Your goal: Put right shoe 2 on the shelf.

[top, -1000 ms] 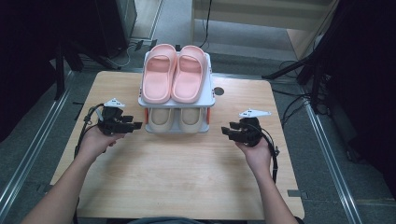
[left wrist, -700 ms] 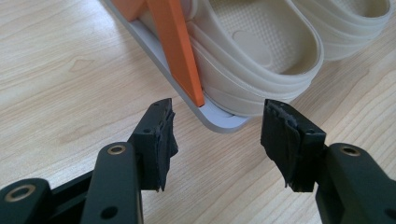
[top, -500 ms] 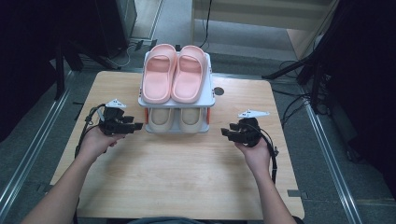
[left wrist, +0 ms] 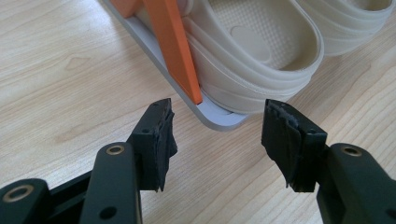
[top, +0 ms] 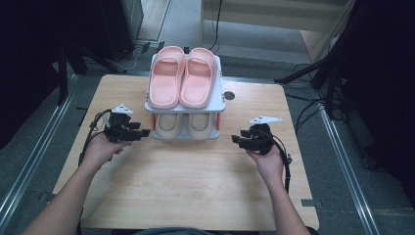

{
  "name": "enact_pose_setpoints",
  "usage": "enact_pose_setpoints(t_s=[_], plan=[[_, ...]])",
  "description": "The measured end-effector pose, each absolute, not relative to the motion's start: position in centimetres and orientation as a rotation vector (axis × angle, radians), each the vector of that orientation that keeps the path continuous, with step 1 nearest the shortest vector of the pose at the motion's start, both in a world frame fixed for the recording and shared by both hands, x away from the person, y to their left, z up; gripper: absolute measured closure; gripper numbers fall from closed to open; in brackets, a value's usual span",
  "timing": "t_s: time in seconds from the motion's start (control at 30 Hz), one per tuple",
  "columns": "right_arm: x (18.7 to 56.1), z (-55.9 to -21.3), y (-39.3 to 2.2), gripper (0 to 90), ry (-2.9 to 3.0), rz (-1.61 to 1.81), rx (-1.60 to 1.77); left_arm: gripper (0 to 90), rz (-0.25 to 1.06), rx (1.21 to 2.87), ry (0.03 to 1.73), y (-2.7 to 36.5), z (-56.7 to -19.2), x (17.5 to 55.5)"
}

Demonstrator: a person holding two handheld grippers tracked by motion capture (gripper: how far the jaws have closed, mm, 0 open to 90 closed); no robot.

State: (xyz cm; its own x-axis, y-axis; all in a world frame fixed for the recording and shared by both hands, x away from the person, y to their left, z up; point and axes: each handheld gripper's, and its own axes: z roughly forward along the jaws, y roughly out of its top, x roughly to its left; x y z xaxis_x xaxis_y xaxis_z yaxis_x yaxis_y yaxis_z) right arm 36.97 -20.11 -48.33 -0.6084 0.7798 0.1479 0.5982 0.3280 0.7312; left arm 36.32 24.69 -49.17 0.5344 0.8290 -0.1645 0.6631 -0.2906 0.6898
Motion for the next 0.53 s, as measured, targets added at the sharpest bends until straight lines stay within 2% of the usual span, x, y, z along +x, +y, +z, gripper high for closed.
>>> enact_pose_setpoints(t_s=[0.53], plan=[[37.05,-48.46,-19.93,52.6,2.379,1.135,1.234,42.9,0.282,2.062,1.206,24.51,-49.40,36.40]])
